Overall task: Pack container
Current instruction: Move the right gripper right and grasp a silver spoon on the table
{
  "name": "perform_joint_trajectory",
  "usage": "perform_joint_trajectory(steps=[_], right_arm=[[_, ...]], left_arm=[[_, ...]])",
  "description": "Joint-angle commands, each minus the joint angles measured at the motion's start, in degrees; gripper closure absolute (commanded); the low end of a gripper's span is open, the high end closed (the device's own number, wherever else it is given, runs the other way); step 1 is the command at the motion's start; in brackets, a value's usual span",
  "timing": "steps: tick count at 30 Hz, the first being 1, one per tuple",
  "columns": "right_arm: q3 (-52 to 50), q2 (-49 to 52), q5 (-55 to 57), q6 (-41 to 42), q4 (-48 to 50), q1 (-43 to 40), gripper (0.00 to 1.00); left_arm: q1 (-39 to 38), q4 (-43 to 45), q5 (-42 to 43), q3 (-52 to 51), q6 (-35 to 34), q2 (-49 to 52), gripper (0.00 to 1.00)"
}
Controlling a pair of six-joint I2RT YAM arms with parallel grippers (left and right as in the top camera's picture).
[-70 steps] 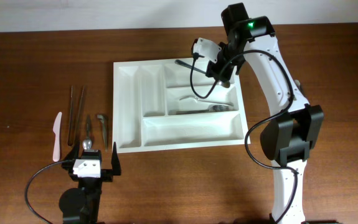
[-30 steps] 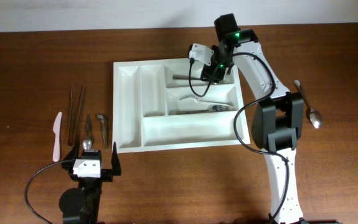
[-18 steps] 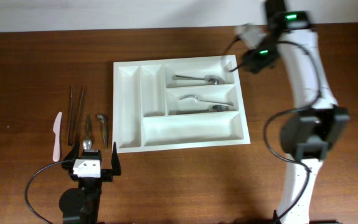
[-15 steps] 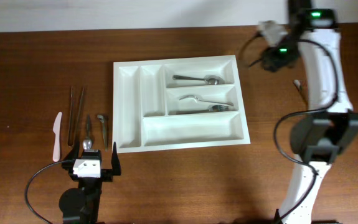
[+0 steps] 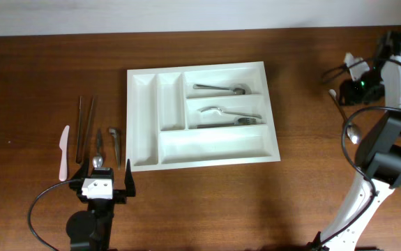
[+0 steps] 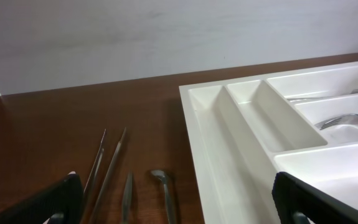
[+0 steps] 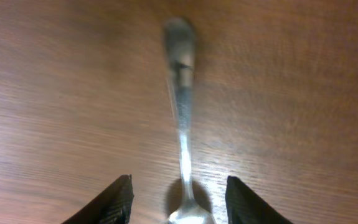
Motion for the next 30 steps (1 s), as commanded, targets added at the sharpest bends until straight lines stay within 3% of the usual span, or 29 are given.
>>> perform_joint_trajectory(steps=[1,10,19,26,30], right_arm=[[-5.35,0.22,0.48,0.55,3.19,-0.96,0.53],[-13.73,0.22,0.48,0.20,10.60,-1.20,0.61],[-13.94,0.22,1.49,0.22,11.04,-1.20,0.96],[-11.06,-0.48,-3.65,0.26,10.51,0.39,0.96],[-4.57,-2.10,-6.34,0.22,8.57,3.26,0.96]], left_arm=[[-0.31,0.13,-0.61,-0.46,0.94,-0.44,0.01],[-0.31,0.15,-0.61,-0.46,0.94,-0.44,0.01],[-0.31,0.13,-0.61,-0.46,0.94,-0.44,0.01],[-0.31,0.13,-0.61,-0.46,0.94,-0.44,0.01],[-0.31,0.13,-0.61,-0.46,0.94,-0.44,0.01]])
